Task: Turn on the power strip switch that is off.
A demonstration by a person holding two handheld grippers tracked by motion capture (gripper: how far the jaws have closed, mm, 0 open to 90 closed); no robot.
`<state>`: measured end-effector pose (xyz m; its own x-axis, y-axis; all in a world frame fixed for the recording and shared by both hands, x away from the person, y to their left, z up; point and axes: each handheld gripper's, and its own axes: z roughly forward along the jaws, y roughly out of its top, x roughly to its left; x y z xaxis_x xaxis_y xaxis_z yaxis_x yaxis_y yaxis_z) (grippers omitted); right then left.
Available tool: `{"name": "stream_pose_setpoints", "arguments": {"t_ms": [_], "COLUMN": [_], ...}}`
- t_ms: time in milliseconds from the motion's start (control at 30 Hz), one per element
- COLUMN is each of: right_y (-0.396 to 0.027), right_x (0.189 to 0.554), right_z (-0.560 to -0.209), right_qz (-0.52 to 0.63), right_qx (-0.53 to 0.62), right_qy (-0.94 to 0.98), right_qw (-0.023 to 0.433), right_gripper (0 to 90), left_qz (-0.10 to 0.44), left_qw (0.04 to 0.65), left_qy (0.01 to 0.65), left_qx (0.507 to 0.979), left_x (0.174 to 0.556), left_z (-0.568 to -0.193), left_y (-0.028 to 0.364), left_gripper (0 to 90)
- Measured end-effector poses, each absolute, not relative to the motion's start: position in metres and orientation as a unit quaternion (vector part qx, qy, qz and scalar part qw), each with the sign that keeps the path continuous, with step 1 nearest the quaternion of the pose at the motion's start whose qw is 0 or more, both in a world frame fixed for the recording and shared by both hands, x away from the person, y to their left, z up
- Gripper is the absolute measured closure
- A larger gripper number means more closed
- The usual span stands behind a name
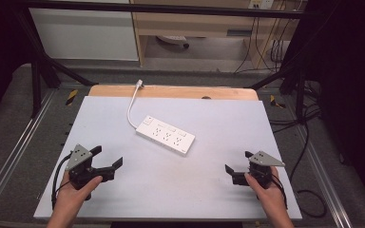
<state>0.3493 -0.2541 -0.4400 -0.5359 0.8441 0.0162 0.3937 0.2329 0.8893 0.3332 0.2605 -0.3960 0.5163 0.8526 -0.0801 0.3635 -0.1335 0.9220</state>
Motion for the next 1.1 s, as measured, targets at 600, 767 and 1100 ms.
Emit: {"name": "stream_pose_setpoints", "arguments": {"t_ms": [600, 767, 1100], "right_y": [-0.25, -0.247, -0.248], "right_x": [0.345, 0.345, 0.347], "right_z": [-0.437, -0.438, -0.439], "right_qz": [0.457, 0.45, 0.45], "right_qx": [0.41, 0.405, 0.406], "right_qy": [0.752, 0.759, 0.76], "right_qw": [0.239, 0.241, 0.236], "right_gripper": [4.1, 4.4, 3.9], "left_qz": [0.244, 0.243, 0.234], "left_qw": [0.505, 0.511, 0.522], "left_qy": [0.407, 0.396, 0.388], "left_qx": [0.721, 0.723, 0.722], "left_x": [0.353, 0.359, 0.372], "left_z": [-0.378, -0.373, -0.372], "left_y": [0.226, 0.213, 0.202], "left_gripper": [6.7, 7.2, 7.8]}}
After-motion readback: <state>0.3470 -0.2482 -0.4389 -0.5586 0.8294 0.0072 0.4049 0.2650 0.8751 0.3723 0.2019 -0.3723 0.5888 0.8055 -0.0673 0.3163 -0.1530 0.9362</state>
